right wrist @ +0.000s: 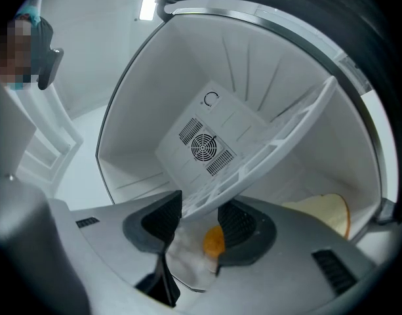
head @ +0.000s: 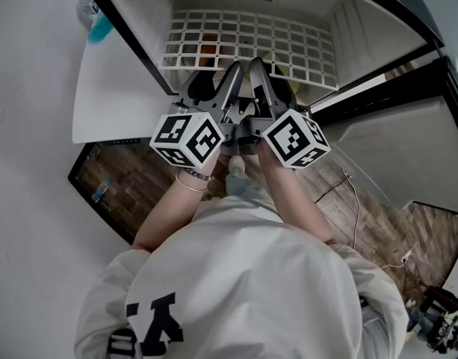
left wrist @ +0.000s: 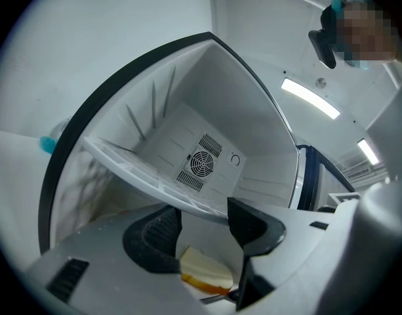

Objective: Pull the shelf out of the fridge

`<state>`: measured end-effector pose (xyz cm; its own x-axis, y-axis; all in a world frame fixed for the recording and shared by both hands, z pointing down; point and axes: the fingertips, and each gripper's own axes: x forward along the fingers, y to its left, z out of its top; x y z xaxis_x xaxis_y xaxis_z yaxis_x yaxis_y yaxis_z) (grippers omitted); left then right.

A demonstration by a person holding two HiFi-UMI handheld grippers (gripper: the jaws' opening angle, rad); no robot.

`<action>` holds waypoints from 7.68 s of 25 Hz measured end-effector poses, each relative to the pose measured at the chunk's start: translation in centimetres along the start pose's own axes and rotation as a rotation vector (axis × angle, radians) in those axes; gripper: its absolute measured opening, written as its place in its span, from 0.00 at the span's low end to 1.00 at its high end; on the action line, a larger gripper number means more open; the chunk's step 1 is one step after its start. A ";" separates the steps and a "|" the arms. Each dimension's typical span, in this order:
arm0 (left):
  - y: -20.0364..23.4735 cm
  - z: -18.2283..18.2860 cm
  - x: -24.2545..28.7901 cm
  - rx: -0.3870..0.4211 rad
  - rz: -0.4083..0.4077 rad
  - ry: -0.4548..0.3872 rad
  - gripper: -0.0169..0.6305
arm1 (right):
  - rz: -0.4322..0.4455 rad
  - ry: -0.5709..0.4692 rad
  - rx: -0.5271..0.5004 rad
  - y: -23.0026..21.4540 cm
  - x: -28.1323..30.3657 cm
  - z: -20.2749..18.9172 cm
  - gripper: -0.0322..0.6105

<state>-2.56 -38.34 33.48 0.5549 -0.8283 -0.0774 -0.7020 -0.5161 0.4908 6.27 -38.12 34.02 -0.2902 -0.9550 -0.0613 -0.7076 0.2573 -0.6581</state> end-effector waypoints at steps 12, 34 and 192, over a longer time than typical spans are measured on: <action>-0.5 -0.2 -1.2 -0.003 -0.008 0.009 0.37 | -0.004 -0.007 0.004 0.5 -1.1 -0.3 0.34; -1.3 -0.4 -2.8 0.007 -0.017 0.002 0.37 | -0.004 -0.011 0.002 1.2 -2.7 -0.7 0.34; -27.7 -8.4 -35.7 0.046 -0.002 -0.117 0.33 | 0.125 -0.011 -0.024 11.4 -43.6 -1.6 0.33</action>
<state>0.88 7.34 29.93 0.5018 -0.8460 -0.1804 -0.7224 -0.5246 0.4505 9.81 6.71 30.42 -0.3699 -0.9168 -0.1504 -0.6814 0.3777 -0.6268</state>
